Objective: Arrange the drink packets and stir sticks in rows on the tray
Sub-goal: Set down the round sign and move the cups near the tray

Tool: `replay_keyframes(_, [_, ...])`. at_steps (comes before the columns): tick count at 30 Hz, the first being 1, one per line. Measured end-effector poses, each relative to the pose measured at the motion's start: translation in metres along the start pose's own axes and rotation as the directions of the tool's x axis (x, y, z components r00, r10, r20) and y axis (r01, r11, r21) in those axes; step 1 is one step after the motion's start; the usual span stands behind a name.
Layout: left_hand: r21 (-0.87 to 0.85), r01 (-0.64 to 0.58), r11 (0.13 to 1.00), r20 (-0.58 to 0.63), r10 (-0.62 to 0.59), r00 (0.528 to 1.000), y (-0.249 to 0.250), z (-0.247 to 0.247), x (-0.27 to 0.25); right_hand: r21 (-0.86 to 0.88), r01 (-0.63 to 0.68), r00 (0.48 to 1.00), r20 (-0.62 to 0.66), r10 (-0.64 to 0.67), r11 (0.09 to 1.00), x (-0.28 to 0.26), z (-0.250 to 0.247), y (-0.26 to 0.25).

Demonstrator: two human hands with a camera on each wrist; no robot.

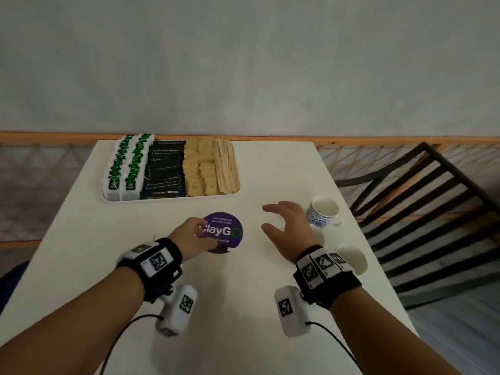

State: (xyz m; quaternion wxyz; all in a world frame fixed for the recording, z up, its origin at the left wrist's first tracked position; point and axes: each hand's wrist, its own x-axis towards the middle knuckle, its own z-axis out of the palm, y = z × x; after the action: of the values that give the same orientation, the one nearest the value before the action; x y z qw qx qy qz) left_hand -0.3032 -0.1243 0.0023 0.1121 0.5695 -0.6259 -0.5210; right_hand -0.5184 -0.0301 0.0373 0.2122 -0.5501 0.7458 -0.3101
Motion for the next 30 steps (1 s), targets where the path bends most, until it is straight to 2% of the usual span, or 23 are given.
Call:
replay_keyframes(3, [0.061,-0.058,0.996,0.061,0.055,0.997,0.025,0.055,-0.007,-0.080,0.019,1.000,0.004,-0.019,0.997,-0.019,-0.036,0.037])
replay_keyframes(7, [0.169,-0.066,0.983,0.125,0.045,0.991,0.052,0.120,-0.016,-0.178,0.047,0.999,-0.014,-0.050,0.983,-0.039,-0.076,0.093])
replay_keyframes(10, [0.187,-0.072,0.980,0.104,0.054,0.993,0.070,0.158,-0.023,-0.218,0.017,1.000,0.003,-0.016,0.976,-0.053,-0.094,0.125])
replay_keyframes(13, [0.211,-0.080,0.974,0.026,0.076,0.997,0.083,0.183,-0.025,-0.206,-0.009,0.999,0.042,0.018,0.979,-0.063,-0.102,0.148])
replay_keyframes(16, [0.200,-0.088,0.976,-0.031,0.096,0.995,0.088,0.196,-0.023,-0.146,-0.090,0.983,0.148,0.112,0.985,-0.068,-0.103,0.160])
replay_keyframes(20, [0.158,-0.071,0.985,-0.056,0.081,0.995,0.091,0.203,-0.014,-0.047,-0.145,0.971,0.187,0.151,0.988,-0.069,-0.095,0.168])
replay_keyframes(25, [0.119,-0.167,0.979,-0.066,0.176,0.982,0.089,0.206,-0.003,-0.064,-0.200,0.965,0.161,0.208,0.978,-0.068,-0.090,0.165])
replay_keyframes(30, [0.108,-0.215,0.971,-0.067,0.223,0.972,0.082,0.194,-0.001,-0.043,-0.177,0.968,0.171,0.182,0.983,-0.060,-0.088,0.160])
